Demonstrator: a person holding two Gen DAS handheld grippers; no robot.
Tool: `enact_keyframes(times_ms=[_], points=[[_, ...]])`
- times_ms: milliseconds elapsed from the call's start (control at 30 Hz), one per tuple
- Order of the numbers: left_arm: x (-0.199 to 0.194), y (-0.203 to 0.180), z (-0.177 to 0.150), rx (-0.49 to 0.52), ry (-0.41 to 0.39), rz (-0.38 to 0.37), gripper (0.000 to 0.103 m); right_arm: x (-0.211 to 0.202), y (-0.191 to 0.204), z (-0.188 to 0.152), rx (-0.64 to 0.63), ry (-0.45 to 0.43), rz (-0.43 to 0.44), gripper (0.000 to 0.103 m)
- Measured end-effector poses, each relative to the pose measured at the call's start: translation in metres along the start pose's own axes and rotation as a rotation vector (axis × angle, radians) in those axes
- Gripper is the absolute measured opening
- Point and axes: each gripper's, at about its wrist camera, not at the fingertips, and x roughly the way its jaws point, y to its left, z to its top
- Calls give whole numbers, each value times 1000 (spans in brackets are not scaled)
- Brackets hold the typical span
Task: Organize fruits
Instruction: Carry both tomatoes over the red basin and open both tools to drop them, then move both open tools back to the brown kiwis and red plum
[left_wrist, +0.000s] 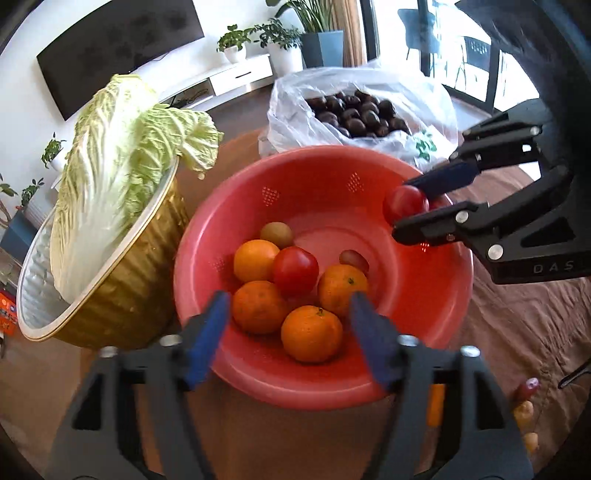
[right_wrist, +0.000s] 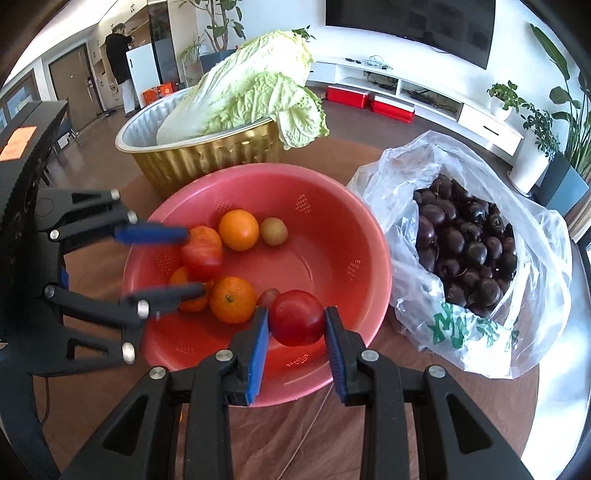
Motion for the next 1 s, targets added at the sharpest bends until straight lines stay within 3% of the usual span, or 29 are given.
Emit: enact_keyframes(times_ms=[267,433,533,767,1000], points=[[-23,2,-9,-4,-18,16,70,-17,0,-2,-1,-17,-22,44],[-57,-7,-32,-27,-55,6,74,-53,2,-29,17,-62,-1,45],[-77,-27,-55,-15,-52,-26,74,-73,12,-61,19,-76,59,45],[-100,-103,-113,104,13,-185,74,-83,37,-133,46,-29,154,45],[-104,-153,-134,163,37,-199,74,-78,42,-156,97,-9,181,44]])
